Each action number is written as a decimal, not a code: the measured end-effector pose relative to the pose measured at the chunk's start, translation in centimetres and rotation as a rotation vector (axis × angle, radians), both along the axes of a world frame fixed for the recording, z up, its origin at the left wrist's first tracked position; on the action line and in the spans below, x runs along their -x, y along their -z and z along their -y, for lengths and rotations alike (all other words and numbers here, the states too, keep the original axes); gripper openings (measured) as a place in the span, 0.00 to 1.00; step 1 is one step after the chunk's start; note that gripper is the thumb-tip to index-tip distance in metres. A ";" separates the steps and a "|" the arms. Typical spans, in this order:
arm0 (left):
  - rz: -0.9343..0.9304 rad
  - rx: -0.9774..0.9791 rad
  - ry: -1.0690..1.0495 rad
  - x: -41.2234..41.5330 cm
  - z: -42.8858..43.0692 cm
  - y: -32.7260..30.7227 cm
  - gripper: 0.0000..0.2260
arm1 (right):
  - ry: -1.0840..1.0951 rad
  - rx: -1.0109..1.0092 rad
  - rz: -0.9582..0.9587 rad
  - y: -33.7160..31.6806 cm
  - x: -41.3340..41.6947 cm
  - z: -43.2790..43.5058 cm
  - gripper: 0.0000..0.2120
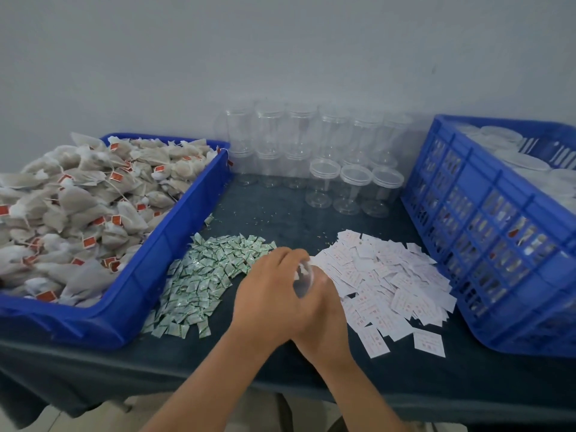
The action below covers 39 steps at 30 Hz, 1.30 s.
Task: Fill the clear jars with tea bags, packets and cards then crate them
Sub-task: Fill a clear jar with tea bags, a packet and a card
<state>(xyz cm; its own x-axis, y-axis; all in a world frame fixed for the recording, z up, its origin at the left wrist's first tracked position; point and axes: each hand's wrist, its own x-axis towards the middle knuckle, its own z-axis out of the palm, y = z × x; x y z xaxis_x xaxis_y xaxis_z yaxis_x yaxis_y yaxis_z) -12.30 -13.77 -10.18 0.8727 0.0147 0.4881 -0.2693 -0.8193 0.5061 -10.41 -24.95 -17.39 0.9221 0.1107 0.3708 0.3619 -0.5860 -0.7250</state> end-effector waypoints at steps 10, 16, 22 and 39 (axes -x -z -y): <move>-0.470 -0.447 0.336 -0.3 -4.9 -5.1 0.37 | -0.086 -0.290 -0.021 0.5 1.0 0.6 0.37; -0.324 -0.275 0.086 0.8 -4.1 -5.0 0.31 | -0.058 -0.164 0.032 0.8 1.3 0.3 0.41; -0.071 0.133 -0.182 1.1 -5.1 -4.4 0.17 | 0.063 -0.274 0.039 0.4 0.8 0.5 0.43; -0.198 -0.150 -0.199 -1.2 -7.8 7.1 0.14 | 0.003 -0.418 -0.103 0.5 0.9 1.2 0.46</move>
<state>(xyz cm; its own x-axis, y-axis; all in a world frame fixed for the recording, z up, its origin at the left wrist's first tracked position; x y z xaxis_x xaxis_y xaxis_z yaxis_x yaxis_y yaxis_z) -11.10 -5.94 -17.28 0.9382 0.1350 0.3186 -0.0048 -0.9156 0.4019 -11.34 -26.13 -17.87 0.9567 -0.0319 0.2894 0.2743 -0.2348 -0.9325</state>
